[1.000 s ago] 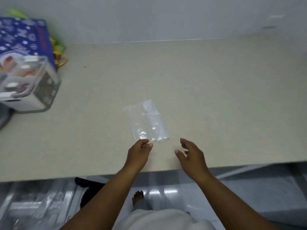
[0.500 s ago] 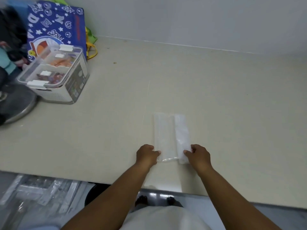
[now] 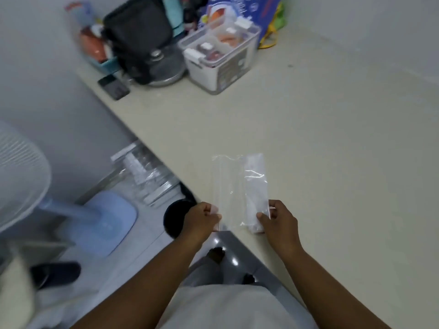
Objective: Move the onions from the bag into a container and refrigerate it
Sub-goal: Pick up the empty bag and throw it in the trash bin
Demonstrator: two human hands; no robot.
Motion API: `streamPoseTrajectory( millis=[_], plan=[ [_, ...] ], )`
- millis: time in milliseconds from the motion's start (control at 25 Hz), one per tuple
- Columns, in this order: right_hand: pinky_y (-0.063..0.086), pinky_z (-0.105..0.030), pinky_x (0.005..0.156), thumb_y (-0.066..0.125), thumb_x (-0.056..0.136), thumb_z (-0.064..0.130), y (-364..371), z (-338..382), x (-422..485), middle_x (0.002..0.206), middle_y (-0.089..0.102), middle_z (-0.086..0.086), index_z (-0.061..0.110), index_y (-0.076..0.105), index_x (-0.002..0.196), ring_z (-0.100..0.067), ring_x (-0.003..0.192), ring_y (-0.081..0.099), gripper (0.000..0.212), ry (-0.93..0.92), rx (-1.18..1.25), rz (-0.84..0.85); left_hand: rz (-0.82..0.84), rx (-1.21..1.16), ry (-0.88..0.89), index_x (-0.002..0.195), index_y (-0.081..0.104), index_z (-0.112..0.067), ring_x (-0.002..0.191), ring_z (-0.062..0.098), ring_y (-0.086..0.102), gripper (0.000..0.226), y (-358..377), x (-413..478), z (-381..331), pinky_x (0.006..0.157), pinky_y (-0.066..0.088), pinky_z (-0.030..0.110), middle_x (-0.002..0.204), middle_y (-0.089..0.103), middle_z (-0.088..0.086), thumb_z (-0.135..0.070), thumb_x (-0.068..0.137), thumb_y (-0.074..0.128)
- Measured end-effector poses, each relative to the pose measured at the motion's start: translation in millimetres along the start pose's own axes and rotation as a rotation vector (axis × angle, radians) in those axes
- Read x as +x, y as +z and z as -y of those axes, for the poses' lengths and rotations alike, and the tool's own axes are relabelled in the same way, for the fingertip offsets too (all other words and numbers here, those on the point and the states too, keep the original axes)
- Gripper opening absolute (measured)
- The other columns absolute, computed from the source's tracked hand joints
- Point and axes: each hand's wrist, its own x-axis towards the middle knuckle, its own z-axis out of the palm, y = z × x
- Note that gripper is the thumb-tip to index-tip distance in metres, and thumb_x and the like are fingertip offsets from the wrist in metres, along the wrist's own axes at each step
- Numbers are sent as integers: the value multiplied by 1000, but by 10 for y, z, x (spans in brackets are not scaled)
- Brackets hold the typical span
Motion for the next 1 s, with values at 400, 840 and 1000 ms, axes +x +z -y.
streamPoseTrajectory(
  millis=[400,840,1000],
  plan=[
    [51,-22,63,61,83,15,1580,-142,-429,79,70,-5,14,62,98,-14,69,65,14,-216,-302,506,-377,-295,-314,91,68,-14,78,28,71,12,-846,-399,1678,81,60,43,89,72,13,-12,81,64],
    [62,-39,72,62,84,16,3434,-1684,627,102,71,-9,13,62,112,-28,83,71,28,254,-451,456,-212,-540,-571,110,63,-6,78,31,67,29,-731,1652,3259,71,61,46,102,66,20,2,82,59],
    [53,-18,44,67,83,15,3991,-2207,1191,112,66,-10,12,57,125,-16,64,69,43,396,-392,403,-161,-519,-619,97,64,-1,78,31,67,20,-694,2430,3695,85,56,51,88,65,18,8,80,61]
  ],
)
